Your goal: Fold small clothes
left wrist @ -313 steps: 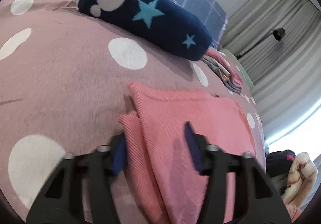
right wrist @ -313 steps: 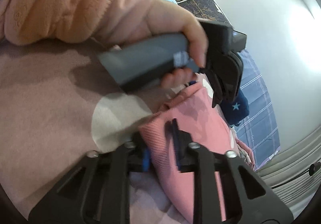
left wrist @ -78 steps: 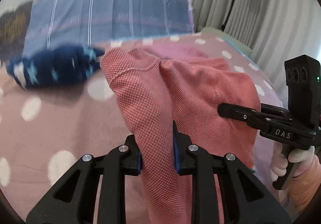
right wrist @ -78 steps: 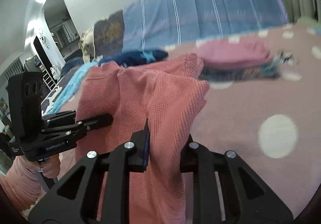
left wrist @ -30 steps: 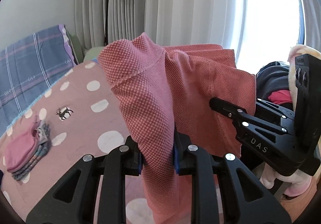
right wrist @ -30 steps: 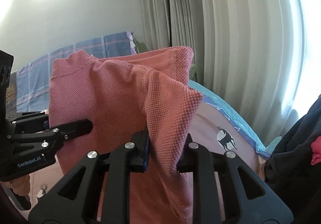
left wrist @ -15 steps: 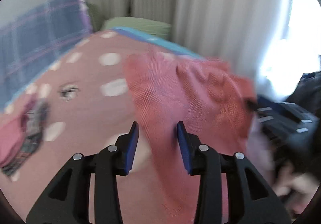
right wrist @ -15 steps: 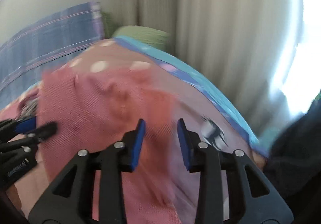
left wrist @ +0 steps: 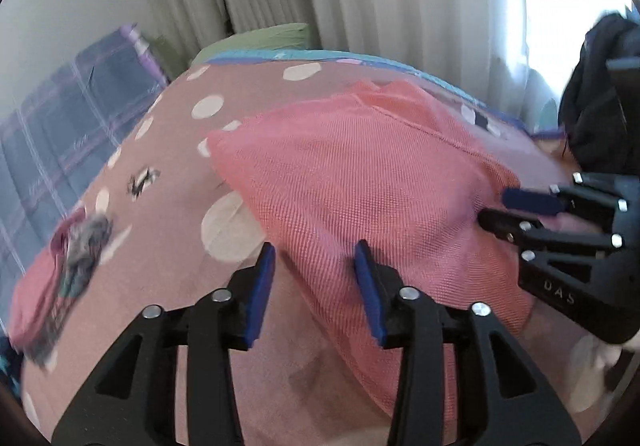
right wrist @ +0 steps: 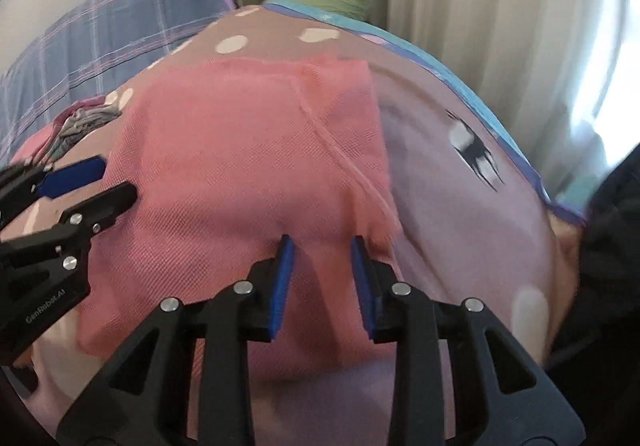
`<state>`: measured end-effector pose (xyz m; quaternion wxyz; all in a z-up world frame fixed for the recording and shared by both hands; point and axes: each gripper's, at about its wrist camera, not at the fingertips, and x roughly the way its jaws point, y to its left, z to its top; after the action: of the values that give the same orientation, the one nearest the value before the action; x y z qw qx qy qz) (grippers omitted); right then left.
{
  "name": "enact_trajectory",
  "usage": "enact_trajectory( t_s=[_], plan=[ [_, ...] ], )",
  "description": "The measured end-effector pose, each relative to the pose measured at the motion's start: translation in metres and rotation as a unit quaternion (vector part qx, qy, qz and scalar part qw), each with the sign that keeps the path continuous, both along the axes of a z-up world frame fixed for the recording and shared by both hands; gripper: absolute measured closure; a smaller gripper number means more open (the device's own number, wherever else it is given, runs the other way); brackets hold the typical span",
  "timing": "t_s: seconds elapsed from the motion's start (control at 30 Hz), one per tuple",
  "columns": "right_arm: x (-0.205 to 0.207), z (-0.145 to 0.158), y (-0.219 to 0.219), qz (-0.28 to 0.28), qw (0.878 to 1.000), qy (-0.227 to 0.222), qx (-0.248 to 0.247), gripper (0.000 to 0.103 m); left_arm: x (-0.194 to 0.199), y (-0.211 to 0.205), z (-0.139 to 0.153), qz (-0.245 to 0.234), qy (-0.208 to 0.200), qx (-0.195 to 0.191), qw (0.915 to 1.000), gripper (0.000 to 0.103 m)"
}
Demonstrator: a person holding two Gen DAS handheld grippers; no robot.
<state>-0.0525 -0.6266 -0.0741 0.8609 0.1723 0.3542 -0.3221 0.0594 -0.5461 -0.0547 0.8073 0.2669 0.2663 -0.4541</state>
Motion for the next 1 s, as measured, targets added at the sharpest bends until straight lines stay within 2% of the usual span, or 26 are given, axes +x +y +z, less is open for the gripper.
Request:
enact_trajectory(
  t_s=[0.07,0.1,0.17,0.23,0.27,0.33,0.47,0.63,0.73,0.83,1.0],
  plan=[
    [-0.014,0.016,0.011,-0.001,1.0,-0.029,0.002,0.07,-0.009,0.017,0.012,-0.002,0.032,-0.026,0.9991,0.043],
    [-0.027,0.029,0.024,-0.001,0.999,-0.051,-0.014,0.065,-0.016,0.023,0.017,-0.006,0.031,-0.036,0.9988,0.038],
    [-0.044,0.048,0.044,-0.006,0.996,-0.078,-0.044,0.037,-0.037,0.044,0.032,-0.019,0.003,-0.063,0.9978,0.03],
    [-0.065,0.066,0.072,-0.021,0.991,-0.099,-0.09,0.029,-0.051,0.062,0.042,-0.025,-0.017,-0.079,0.9964,0.02],
    [-0.07,0.074,0.08,-0.03,0.988,-0.103,-0.107,0.025,-0.058,0.071,0.046,-0.021,-0.029,-0.085,0.9957,0.018],
    [-0.085,0.086,0.102,-0.038,0.984,-0.118,-0.127,0.021,-0.069,0.095,0.057,-0.017,-0.046,-0.106,0.9932,0.011],
    [-0.111,0.102,0.125,-0.031,0.98,-0.158,-0.114,0.017,-0.083,0.137,0.073,0.009,-0.07,-0.138,0.988,0.003],
    [-0.124,0.117,0.156,-0.014,0.978,-0.16,-0.134,0.009,-0.092,0.167,0.085,0.046,-0.095,-0.133,0.9855,0.001],
    [-0.13,0.122,0.17,-0.008,0.978,-0.163,-0.127,0.004,-0.102,0.178,0.088,0.041,-0.1,-0.126,0.9861,0.001],
    [-0.14,0.123,0.181,-0.013,0.98,-0.156,-0.121,0.003,-0.11,0.19,0.09,0.047,-0.094,-0.122,0.987,0.001],
    [-0.157,0.121,0.194,-0.01,0.983,-0.144,-0.116,0.003,-0.12,0.217,0.098,0.049,-0.055,-0.146,0.9866,0.001]
  ],
)
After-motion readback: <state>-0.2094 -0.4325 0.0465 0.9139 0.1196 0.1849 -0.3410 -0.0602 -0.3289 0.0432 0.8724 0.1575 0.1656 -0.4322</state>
